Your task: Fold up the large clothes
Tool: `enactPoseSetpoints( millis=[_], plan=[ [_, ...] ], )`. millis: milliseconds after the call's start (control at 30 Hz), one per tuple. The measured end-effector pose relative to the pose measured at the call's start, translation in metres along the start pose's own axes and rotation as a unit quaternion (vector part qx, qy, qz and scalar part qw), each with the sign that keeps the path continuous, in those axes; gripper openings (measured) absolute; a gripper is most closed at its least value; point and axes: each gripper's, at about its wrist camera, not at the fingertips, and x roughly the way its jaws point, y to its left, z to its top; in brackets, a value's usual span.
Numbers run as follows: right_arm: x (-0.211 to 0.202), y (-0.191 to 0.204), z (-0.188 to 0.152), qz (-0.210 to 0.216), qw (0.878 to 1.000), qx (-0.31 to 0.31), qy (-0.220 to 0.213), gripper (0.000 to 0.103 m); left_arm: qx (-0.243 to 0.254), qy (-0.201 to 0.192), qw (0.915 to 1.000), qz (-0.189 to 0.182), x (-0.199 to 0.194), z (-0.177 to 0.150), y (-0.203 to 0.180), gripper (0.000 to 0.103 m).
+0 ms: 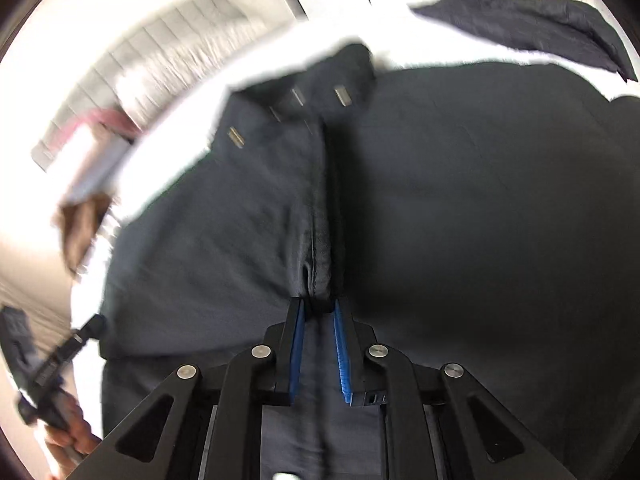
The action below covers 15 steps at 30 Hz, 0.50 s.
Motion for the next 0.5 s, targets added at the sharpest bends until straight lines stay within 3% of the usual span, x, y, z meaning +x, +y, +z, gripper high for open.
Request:
enactPoseSetpoints(
  millis=[100, 167, 233, 267, 300, 367, 500],
  plan=[
    [-0.007, 0.0, -0.001, 0.001, 1.0, -0.018, -0.008, 0.014, 0.018, -0.003, 0.9996, 0.021, -0.002, 0.0, -0.01, 0.047],
    [-0.015, -0.008, 0.0, 0.022, 1.0, -0.002, 0.001, 0.022, 0.008, -0.005, 0.9999, 0.011, -0.009, 0.002, -0.013, 0.066],
    [-0.026, -0.02, 0.003, 0.059, 0.998, 0.02, 0.014, 0.051, -0.006, -0.01, 0.9999, 0.006, -0.02, 0.005, -0.016, 0.078],
    [-0.032, -0.025, 0.007, 0.075, 0.997, 0.027, 0.014, 0.073, -0.013, -0.015, 0.9998, 0.01, -0.026, 0.005, -0.018, 0.083],
    [-0.045, -0.034, 0.008, 0.086, 0.996, 0.035, 0.006, 0.079, -0.019, -0.022, 0.9995, 0.014, -0.033, 0.006, -0.019, 0.086],
    [-0.069, -0.056, 0.012, 0.083, 0.995, 0.047, -0.014, 0.08, -0.029, -0.032, 0.9989, 0.016, -0.043, 0.005, -0.022, 0.094],
    [-0.115, -0.128, 0.017, 0.066, 0.99, 0.115, -0.051, 0.084, -0.036, -0.03, 0.9989, 0.001, -0.05, 0.006, -0.025, 0.096]
  ],
)
